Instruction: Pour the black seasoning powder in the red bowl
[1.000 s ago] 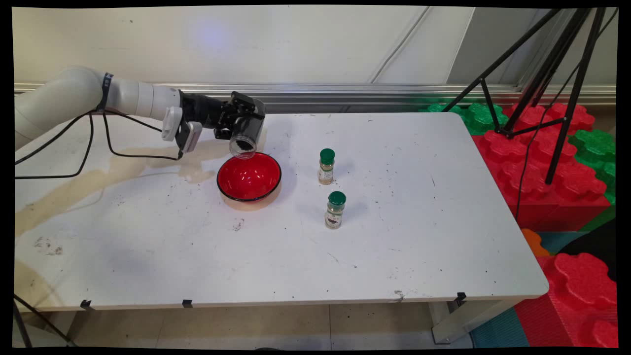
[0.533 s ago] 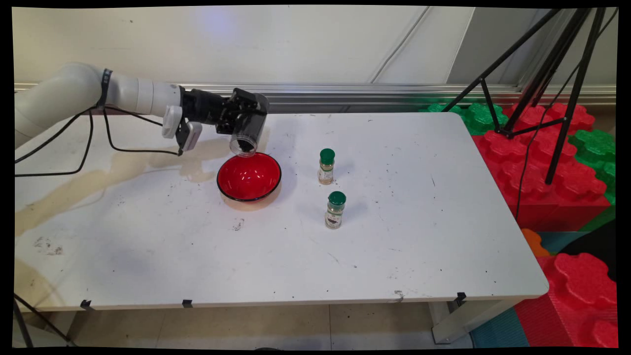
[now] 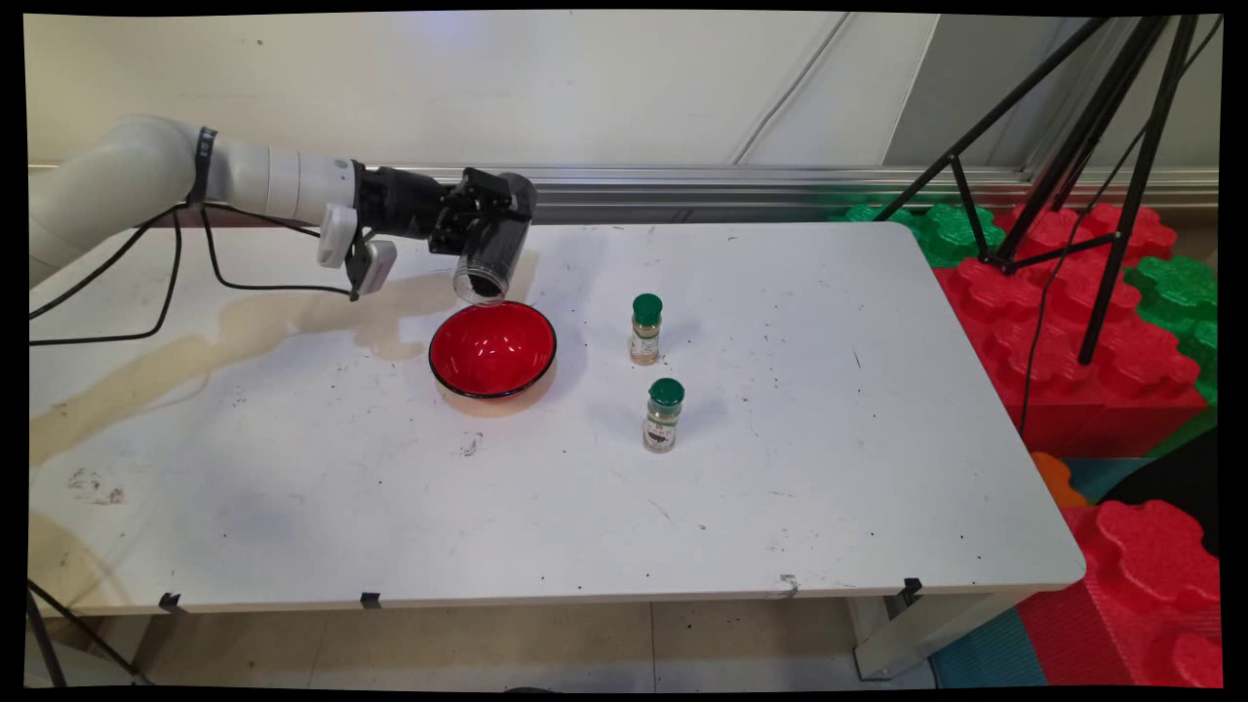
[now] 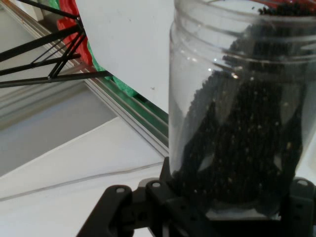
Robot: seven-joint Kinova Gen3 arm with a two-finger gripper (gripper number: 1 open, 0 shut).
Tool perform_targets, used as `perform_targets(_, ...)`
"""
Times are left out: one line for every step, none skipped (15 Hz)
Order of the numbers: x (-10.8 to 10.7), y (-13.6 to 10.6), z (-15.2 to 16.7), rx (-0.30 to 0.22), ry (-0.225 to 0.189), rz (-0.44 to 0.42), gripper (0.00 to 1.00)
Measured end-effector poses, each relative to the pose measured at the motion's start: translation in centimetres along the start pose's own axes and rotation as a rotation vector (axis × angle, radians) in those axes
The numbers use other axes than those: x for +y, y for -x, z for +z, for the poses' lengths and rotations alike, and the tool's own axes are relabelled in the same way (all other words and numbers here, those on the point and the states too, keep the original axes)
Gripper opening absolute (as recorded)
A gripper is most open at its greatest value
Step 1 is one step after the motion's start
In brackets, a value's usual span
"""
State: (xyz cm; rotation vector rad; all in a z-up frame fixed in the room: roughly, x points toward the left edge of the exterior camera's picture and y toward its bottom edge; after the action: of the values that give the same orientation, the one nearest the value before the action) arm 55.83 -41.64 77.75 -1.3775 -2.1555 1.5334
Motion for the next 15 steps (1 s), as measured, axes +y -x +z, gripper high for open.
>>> perform_targets(-0.08, 0.01, -0.03, -0.001, -0.002, 0.012, 0.0)
perform_targets(-0.13, 0.01, -0.03, -0.001, -0.002, 0.019, 0.0)
perform_targets(-0.2, 0.0, -0.03, -0.001, -0.004, 0.03, 0.0)
perform_targets(-0.27, -0.01, -0.02, -0.002, -0.005, 0.042, 0.0)
perform_targets(-0.35, -0.03, 0.03, -0.003, -0.007, 0.054, 0.0)
perform_targets(-0.42, -0.06, 0.07, -0.003, -0.009, 0.064, 0.0)
perform_targets(-0.5, -0.09, 0.11, -0.004, -0.011, 0.077, 0.0)
perform_targets(-0.57, -0.13, 0.18, -0.004, -0.013, 0.088, 0.0)
perform_targets(-0.63, -0.15, 0.23, -0.005, -0.014, 0.097, 0.0)
perform_targets(-0.67, -0.16, 0.25, -0.005, -0.016, 0.102, 0.0)
perform_targets(-0.73, -0.16, 0.28, -0.007, -0.017, 0.11, 0.0)
perform_targets(-0.82, -0.17, 0.34, -0.008, -0.02, 0.118, 0.0)
perform_targets(-0.91, -0.16, 0.37, -0.01, -0.023, 0.126, 0.0)
perform_targets(-0.98, -0.16, 0.39, -0.011, -0.025, 0.133, 0.0)
perform_targets(-1.03, -0.16, 0.41, -0.012, -0.026, 0.138, 0.0)
